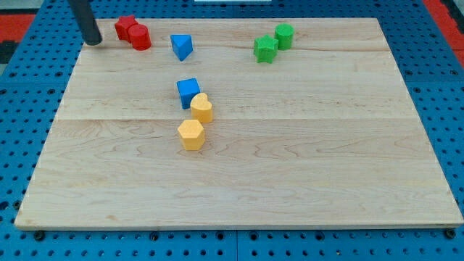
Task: Adjust the red blocks horizontally
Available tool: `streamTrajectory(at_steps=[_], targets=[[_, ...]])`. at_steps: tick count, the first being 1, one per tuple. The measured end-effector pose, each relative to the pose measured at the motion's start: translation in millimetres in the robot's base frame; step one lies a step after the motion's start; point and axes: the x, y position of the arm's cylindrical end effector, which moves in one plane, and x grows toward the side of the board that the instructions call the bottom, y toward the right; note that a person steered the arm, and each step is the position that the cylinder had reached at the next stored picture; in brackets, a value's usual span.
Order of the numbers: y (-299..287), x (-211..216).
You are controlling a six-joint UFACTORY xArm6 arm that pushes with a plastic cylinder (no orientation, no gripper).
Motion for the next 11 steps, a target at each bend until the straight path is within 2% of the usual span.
streamTrajectory(at_steps=[2, 3, 4, 5, 6, 7, 8, 11], targets=[[129.0, -16.0], [166.0, -20.5], [66.8, -19.2], [50.4, -58.1], [83.8, -46.0], [144.3, -41.1], [169.2, -43.0], [183.9, -48.2]])
